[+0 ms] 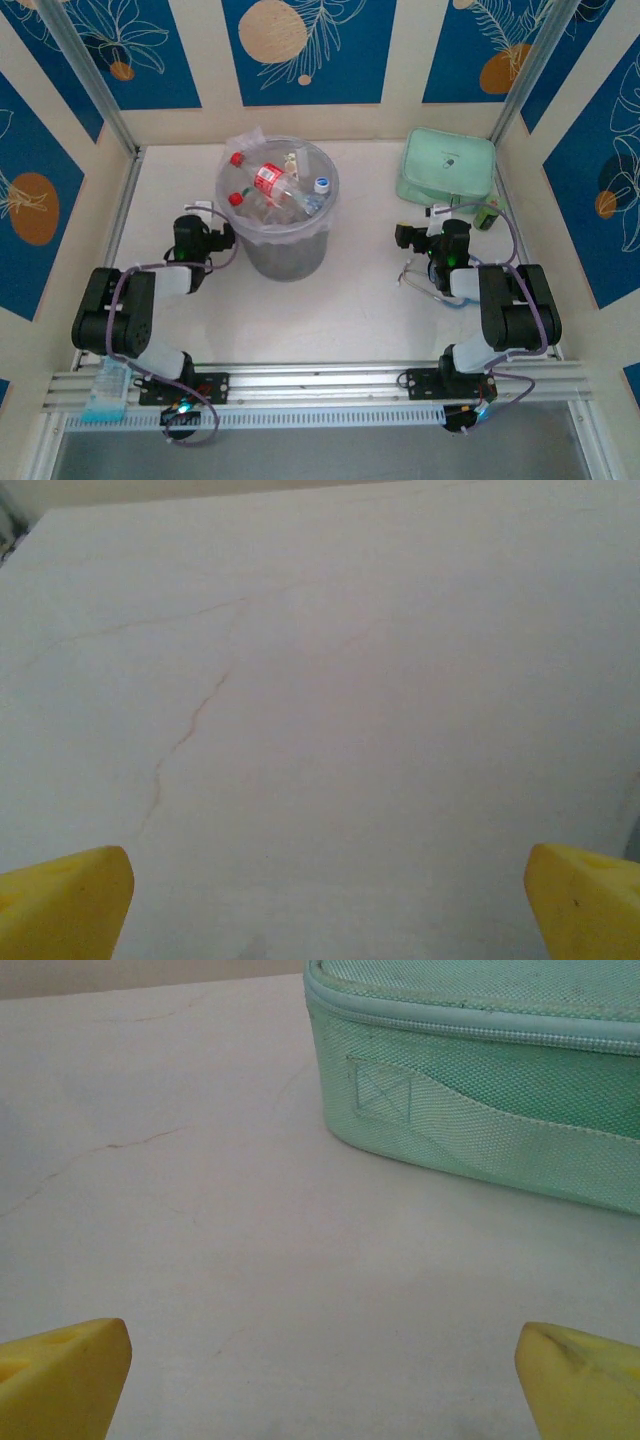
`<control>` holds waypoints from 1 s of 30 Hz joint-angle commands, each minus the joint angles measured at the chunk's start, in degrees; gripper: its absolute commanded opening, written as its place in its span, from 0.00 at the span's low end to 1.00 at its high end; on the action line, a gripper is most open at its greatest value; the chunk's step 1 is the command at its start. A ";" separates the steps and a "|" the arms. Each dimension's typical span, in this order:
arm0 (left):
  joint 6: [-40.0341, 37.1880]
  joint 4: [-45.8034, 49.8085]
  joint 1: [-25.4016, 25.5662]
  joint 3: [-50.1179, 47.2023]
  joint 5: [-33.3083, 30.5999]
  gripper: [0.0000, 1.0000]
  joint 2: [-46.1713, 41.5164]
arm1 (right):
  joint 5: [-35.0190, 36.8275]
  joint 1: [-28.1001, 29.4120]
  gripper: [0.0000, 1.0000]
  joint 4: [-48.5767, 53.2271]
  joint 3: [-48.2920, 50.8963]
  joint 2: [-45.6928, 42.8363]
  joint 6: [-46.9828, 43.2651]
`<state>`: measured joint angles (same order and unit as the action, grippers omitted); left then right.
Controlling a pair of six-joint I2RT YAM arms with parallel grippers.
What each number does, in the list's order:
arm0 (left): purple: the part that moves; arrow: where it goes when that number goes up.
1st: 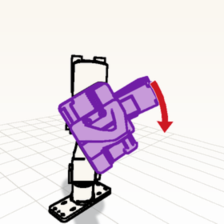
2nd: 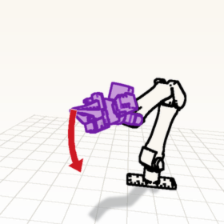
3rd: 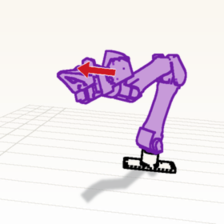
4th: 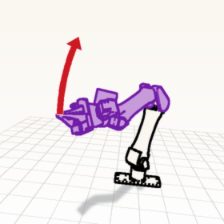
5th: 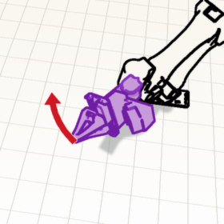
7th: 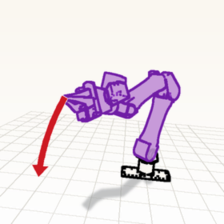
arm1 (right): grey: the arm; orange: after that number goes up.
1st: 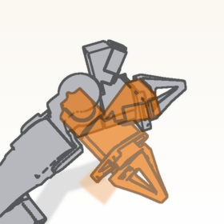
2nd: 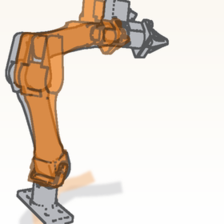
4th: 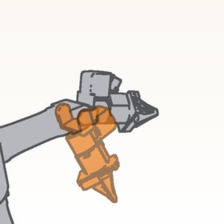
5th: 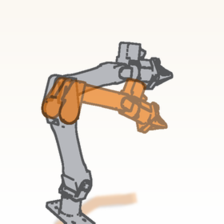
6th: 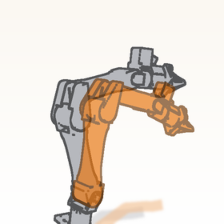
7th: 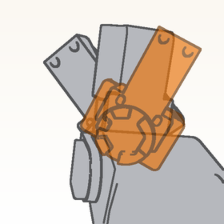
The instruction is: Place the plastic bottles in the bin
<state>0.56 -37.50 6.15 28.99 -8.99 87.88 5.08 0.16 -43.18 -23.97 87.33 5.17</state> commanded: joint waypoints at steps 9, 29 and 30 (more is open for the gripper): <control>-2.56 -17.02 -1.10 -7.67 0.29 1.00 2.10 | -1.65 -0.52 0.99 -2.73 -0.15 0.01 0.76; -2.56 -17.17 -1.06 -7.72 0.29 1.00 1.95 | -1.31 -0.32 0.99 -2.53 -0.20 0.01 0.63; -2.58 -17.17 -1.07 -7.72 0.29 1.00 1.95 | -1.30 -0.34 0.99 -2.39 -0.35 0.03 0.63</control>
<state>-1.65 -53.12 5.48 21.56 -9.21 89.49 4.25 -0.12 -44.18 -23.97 87.33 5.54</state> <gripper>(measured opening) 0.996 0.991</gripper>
